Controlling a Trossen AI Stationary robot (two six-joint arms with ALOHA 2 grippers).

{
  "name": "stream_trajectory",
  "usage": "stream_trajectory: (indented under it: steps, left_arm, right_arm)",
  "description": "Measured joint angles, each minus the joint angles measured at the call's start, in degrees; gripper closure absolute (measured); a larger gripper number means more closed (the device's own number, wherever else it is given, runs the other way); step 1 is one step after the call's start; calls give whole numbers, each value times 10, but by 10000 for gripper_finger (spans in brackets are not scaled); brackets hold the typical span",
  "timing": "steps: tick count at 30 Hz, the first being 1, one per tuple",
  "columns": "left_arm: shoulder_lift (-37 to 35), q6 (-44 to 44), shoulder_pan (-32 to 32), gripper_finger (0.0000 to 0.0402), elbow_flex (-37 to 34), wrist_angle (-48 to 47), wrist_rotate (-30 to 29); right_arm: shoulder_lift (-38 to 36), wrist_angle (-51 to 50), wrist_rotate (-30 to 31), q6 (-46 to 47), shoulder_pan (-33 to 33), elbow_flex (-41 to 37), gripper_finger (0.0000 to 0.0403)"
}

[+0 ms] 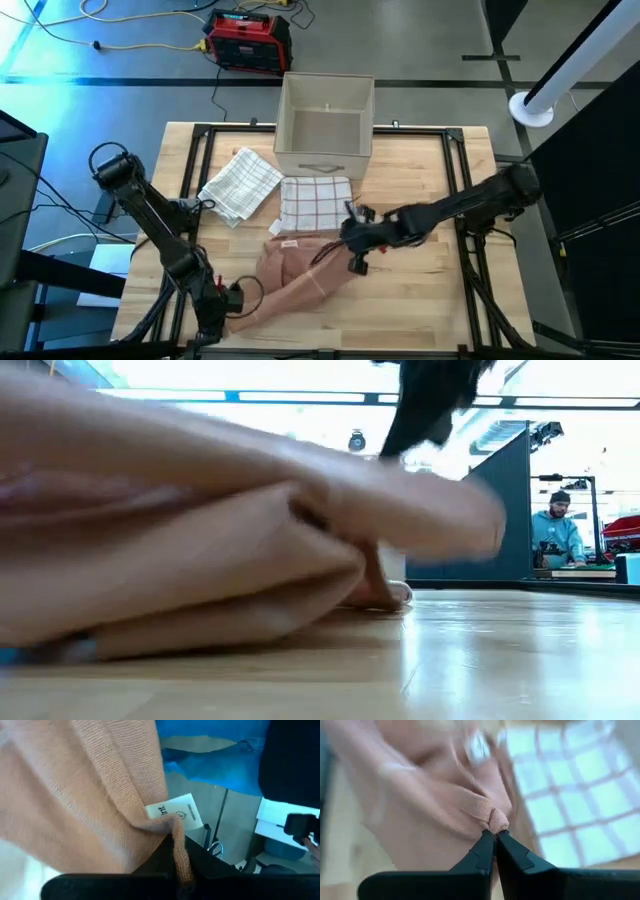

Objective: Fold towel
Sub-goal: Fold the brown towel

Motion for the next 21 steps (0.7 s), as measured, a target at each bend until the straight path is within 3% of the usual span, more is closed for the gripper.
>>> stream_trajectory:
  steps: [4, 9, 16, 21]
  left_arm:
    - [-75, 2, 19, 401, 3, -68, -54]
    - [-180, 28, 39, 401, 6, -102, -187]
    - [-302, 102, 43, 401, 6, -83, -357]
    - [-357, 205, 31, 401, 6, -2, -422]
  right_arm:
    - [-80, 10, -24, -25, 1, 1, 402]
    - [-147, 24, -219, 15, -19, 1, 403]
    - [-185, 153, -175, 1, 21, 1, 403]
    - [-206, 274, -168, -17, 45, 3, 403]
